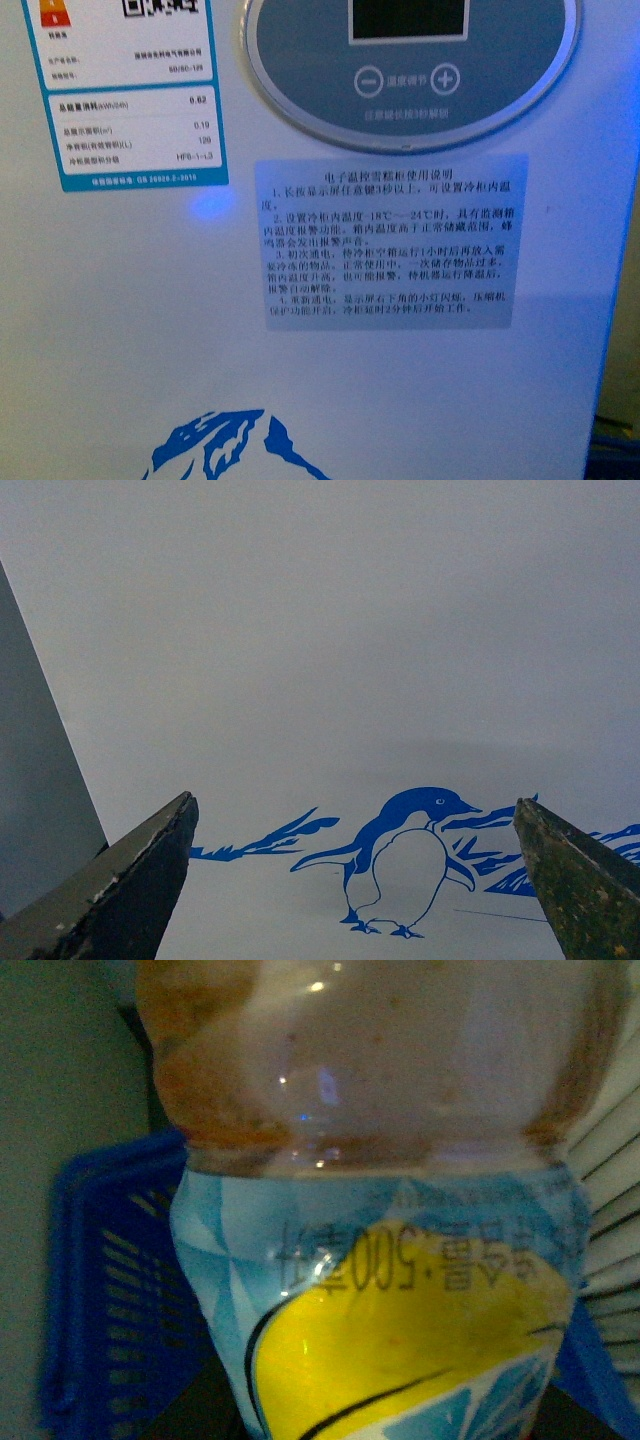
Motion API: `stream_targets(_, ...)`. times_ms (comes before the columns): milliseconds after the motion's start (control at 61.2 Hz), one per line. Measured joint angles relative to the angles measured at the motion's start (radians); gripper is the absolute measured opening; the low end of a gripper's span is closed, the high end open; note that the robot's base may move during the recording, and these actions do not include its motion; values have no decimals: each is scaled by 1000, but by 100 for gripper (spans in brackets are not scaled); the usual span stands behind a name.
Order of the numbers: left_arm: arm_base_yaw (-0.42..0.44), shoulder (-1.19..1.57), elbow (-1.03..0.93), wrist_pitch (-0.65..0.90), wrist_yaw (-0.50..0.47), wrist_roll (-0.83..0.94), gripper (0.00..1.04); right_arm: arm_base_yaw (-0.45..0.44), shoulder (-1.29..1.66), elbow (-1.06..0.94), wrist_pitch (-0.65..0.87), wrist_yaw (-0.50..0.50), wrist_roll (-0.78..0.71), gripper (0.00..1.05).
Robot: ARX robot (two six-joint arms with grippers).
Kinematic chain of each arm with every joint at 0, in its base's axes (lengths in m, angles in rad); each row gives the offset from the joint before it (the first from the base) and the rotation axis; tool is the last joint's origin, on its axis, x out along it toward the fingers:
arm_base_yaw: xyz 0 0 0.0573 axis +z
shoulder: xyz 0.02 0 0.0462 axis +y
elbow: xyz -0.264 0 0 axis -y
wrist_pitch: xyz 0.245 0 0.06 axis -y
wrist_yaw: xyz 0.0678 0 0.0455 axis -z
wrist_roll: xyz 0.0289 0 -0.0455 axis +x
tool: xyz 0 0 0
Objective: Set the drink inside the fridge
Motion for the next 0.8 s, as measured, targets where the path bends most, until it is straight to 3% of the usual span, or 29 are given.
stream_targets(327,0,0,0,0,0,0,97,110,-882,-67,-346,179,-2,37)
stream_targets(637,0,0,0,0,0,0,97,328,-1186,-136,-489,399,-5,37)
stream_targets(801,0,0,0,0,0,0,97,490,-1276,-178,-470,597,-58,37)
